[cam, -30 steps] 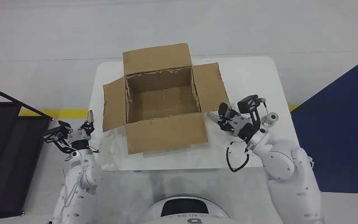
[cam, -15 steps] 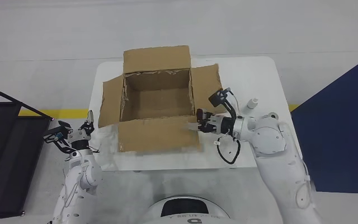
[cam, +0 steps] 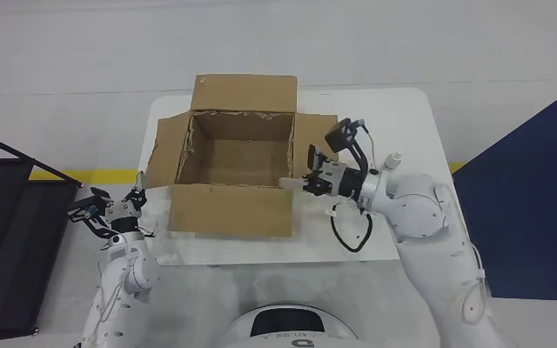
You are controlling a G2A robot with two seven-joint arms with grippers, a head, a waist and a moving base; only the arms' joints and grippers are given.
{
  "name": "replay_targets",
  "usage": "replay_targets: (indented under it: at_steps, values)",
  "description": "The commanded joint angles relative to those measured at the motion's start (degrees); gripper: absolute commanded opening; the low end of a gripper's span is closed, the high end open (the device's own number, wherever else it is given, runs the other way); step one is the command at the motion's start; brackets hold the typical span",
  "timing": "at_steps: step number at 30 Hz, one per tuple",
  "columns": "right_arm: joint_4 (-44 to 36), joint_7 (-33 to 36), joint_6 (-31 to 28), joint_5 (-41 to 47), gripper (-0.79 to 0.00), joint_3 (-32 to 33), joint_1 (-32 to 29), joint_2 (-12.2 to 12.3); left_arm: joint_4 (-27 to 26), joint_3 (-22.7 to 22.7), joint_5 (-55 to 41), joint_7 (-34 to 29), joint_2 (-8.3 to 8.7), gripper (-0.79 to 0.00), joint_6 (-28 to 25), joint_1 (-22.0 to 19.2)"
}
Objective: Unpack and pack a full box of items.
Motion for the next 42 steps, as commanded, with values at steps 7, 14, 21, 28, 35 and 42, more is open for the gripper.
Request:
replay_targets:
  at_steps: [7, 14, 21, 28, 35, 42]
  values:
    - [0.3, -5.3, -1.4, 0.2, 0.0, -1.3, 1.2, -0.3, 0.0, 0.0, 0.0, 0.0, 0.0, 0.0, 0.0, 0.0]
    - [0.3, -5.3, -1.4, 0.2, 0.0, -1.3, 1.2, -0.3, 0.0, 0.0, 0.0, 0.0, 0.0, 0.0, 0.0, 0.0]
    - [0.3, -5.3, -1.4, 0.2, 0.0, -1.3, 1.2, -0.3, 0.3, -5.7, -1.5, -1.5, 0.66, 0.0, -2.3, -0.7]
    - [0.3, -5.3, -1.4, 0.2, 0.0, -1.3, 1.2, -0.3, -0.3, -8.8, -2.7, -3.9, 1.05, 0.0, -5.6, -1.2]
    - [0.3, -5.3, -1.4, 0.2, 0.0, -1.3, 1.2, -0.3, -7.4, -8.7, 1.7, -6.0, 1.24, 0.0, -6.6, -0.1]
    - [0.3, -5.3, -1.4, 0.2, 0.0, -1.3, 1.2, -0.3, -10.9, -10.1, 1.3, -8.1, 1.11, 0.0, -4.1, 0.2]
